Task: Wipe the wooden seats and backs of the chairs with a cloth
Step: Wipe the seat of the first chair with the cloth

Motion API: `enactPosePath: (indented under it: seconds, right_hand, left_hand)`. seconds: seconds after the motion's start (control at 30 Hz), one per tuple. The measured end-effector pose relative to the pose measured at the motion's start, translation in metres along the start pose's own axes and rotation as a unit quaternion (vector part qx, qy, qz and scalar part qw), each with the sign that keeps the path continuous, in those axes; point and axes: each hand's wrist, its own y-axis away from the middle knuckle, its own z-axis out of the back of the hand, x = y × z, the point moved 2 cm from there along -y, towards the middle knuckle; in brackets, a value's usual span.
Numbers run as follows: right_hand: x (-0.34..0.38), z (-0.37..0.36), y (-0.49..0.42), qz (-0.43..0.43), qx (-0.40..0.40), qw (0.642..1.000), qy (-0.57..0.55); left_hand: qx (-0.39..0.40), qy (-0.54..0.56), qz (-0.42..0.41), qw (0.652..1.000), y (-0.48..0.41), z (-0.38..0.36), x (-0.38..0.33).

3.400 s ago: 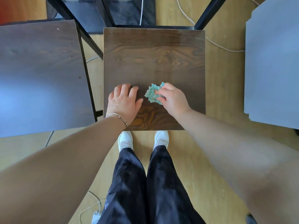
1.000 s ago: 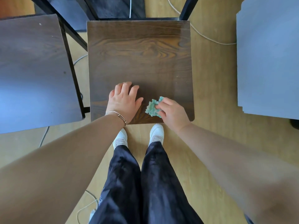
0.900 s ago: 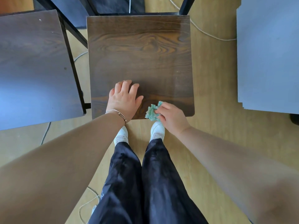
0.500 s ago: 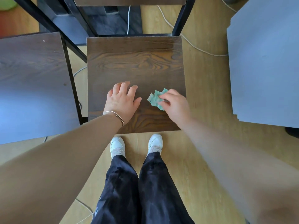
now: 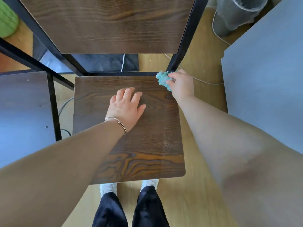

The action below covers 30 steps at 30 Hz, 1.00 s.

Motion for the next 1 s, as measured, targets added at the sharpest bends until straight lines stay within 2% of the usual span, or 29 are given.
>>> enactPosePath:
  seconds: [0.17, 0.3, 0.53, 1.0]
  right_hand:
    - [-0.007, -0.001, -0.005, 0.032, 0.006, 0.999, 0.017]
    - [-0.008, 0.001, 0.013, 0.055, 0.045, 0.997, 0.012]
    - [-0.022, -0.011, 0.106, 0.109, 0.087, 0.990, 0.002]
    - [-0.031, -0.036, 0.276, 0.099, 0.138, 0.985, -0.001]
  left_hand:
    - [0.019, -0.011, -0.020, 1.000, -0.008, -0.008, -0.002]
    - [0.032, -0.003, -0.028, 0.999, 0.001, -0.009, -0.006]
    - [0.061, -0.006, -0.031, 0.998, 0.043, -0.020, -0.013]
    - [0.092, -0.014, -0.057, 0.994, 0.138, -0.042, -0.024]
